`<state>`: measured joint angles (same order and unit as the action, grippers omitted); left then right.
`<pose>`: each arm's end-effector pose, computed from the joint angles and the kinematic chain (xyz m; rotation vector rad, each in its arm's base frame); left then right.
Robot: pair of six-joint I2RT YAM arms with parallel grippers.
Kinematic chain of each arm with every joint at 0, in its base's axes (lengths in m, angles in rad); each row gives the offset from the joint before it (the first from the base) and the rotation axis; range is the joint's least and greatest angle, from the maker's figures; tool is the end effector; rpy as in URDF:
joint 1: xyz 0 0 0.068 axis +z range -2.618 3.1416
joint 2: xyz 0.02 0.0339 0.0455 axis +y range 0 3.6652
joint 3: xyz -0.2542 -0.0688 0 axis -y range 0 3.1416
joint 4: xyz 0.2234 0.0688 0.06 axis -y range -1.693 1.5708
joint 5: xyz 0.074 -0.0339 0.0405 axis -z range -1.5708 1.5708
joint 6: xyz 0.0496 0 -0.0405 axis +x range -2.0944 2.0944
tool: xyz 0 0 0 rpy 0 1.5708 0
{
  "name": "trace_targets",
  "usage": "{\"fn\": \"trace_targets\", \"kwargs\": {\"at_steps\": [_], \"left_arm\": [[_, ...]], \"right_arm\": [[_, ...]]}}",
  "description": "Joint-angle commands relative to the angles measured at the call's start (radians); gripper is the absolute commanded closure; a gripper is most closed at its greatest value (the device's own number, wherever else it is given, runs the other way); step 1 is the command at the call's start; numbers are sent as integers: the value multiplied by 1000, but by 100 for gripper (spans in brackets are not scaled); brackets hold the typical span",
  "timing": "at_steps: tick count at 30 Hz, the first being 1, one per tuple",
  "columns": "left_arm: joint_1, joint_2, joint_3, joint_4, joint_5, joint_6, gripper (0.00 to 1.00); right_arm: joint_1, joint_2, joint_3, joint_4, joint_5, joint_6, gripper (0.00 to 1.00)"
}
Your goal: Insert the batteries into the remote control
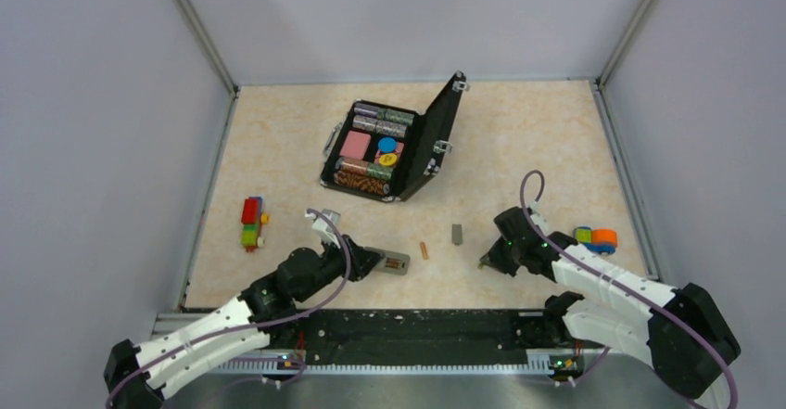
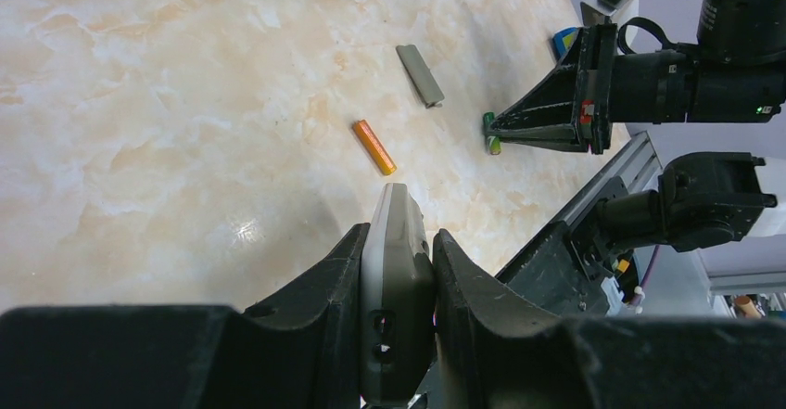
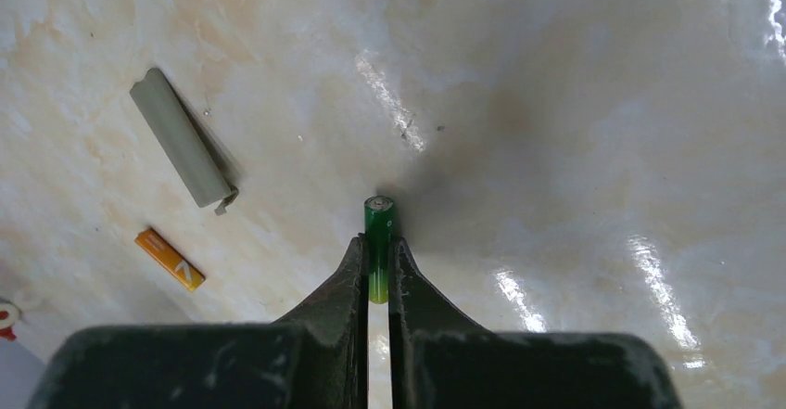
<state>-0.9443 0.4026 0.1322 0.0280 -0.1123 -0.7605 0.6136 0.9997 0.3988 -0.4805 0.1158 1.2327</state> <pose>0.0849 -0.1078 0.1817 0.0937 1.9538 -1.0794 0.1331 0.0867 0.1417 0.8665 2.5798 0.4467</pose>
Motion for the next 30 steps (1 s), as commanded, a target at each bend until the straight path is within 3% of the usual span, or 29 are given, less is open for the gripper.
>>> {"fn": "trace_targets", "kwargs": {"at_steps": [1,6,13,21,30], "left_arm": [[-2,26,9,87,9,-8,100],[-2,96,51,46,28,-30,100],[-2,266,145,-23,123,-114,100],[46,409,195,42,188,-193,100],[182,546,258,88,397,-218,100]], "right_arm": [[-10,-17,-11,-25,40,128,100],[-14,-6,31,-9,67,47,100],[-13,-168,118,41,33,-270,100],[-12,-248,243,61,-169,-559,100],[-11,-280,472,22,-323,-771,100]]}}
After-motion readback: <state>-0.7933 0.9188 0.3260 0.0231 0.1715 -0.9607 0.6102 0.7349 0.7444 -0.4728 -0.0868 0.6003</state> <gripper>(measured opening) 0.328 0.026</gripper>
